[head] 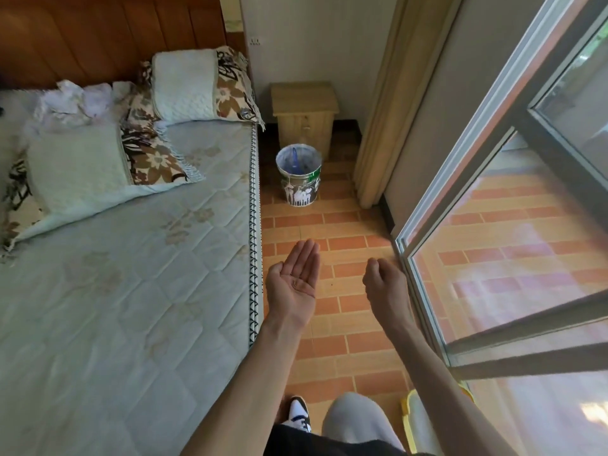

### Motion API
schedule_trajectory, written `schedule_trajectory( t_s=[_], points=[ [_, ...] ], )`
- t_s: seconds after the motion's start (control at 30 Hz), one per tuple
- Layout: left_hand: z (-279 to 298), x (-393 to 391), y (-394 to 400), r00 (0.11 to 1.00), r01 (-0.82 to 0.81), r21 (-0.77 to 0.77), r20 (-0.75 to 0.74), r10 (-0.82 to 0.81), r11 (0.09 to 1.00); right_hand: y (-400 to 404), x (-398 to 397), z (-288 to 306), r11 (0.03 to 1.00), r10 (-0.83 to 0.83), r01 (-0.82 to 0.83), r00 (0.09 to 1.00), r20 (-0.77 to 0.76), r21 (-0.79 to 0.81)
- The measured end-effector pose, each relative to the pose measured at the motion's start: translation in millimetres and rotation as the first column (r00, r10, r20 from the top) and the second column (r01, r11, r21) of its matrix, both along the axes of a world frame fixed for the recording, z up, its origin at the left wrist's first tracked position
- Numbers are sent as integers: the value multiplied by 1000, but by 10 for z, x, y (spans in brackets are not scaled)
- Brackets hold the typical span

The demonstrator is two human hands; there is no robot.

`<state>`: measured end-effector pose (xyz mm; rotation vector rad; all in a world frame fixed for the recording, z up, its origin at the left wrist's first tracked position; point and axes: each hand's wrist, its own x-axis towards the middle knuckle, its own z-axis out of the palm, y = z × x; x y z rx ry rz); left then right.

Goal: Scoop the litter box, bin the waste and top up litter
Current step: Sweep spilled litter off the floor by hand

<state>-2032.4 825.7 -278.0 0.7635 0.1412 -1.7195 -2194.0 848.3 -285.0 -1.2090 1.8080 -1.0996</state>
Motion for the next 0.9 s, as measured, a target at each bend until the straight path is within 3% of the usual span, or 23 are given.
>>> schedule_trajectory(
  t_s=[0.9],
  points=[
    [24,-533,-3775,991,-89,26,104,85,996,-3909,-661,-14,996,88,-87,995,-49,20]
  ],
)
